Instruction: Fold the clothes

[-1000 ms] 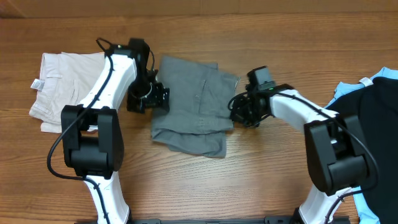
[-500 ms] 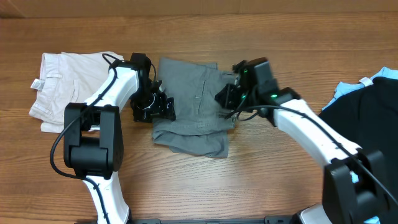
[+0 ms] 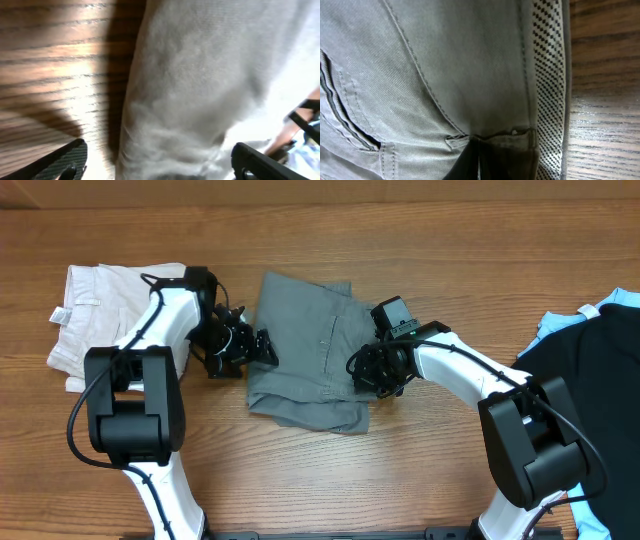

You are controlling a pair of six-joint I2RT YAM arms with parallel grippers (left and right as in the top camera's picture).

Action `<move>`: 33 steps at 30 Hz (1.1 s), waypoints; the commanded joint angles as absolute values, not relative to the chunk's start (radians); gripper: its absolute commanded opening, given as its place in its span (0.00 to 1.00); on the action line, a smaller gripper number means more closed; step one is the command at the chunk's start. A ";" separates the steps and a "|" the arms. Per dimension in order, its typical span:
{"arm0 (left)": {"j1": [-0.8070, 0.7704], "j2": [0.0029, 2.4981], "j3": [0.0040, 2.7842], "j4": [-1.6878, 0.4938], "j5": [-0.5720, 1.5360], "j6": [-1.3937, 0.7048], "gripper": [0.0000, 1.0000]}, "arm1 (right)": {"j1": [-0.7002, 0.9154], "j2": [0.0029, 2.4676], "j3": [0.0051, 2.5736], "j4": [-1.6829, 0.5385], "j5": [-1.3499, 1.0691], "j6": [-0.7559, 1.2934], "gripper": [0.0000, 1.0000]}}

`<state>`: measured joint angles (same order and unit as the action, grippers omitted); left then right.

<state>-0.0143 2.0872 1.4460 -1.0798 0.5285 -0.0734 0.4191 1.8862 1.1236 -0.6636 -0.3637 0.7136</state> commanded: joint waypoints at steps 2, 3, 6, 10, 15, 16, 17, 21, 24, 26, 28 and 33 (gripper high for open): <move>-0.013 2.086 1.437 -1.100 0.626 -0.033 0.81 | 0.422 1.919 1.106 -0.693 -0.432 0.712 0.05; -0.012 2.084 1.438 -1.104 0.636 -0.019 0.79 | 0.424 1.909 1.107 -0.697 -0.433 0.678 0.04; -0.006 2.068 1.469 -1.131 0.598 0.009 0.74 | 0.424 1.821 1.121 -0.706 -0.243 0.548 0.04; 0.000 2.025 1.559 -1.182 0.570 0.008 0.60 | 0.404 1.692 1.186 -0.686 -0.122 0.314 0.04; -0.039 1.933 1.611 -1.188 0.485 -0.032 0.40 | 0.371 1.650 1.205 -0.568 -0.124 0.283 0.06; -0.059 1.920 1.611 -1.190 0.443 -0.033 0.36 | 0.368 1.660 1.201 -0.536 -0.123 0.283 0.05; -0.080 1.916 1.611 -1.194 0.405 -0.034 0.32 | 0.365 1.667 1.198 -0.505 -0.124 0.284 0.05; -0.175 1.921 1.571 -1.193 0.329 -0.060 0.17 | 0.365 1.755 1.196 -0.358 -0.126 0.285 0.06; -0.234 1.926 1.508 -1.155 0.273 -0.100 0.14 | 0.365 1.840 1.197 -0.261 -0.174 0.289 0.06; -0.257 1.926 1.456 -1.120 0.223 -0.170 0.13 | 0.365 1.890 1.197 -0.220 -0.204 0.315 0.07; -0.270 1.926 1.406 -1.091 0.216 -0.221 0.13 | 0.364 1.938 1.197 -0.209 -0.203 0.360 0.08; -0.265 1.926 1.319 -1.068 0.116 -0.241 0.19 | 0.342 1.990 1.197 -0.345 -0.202 0.475 0.04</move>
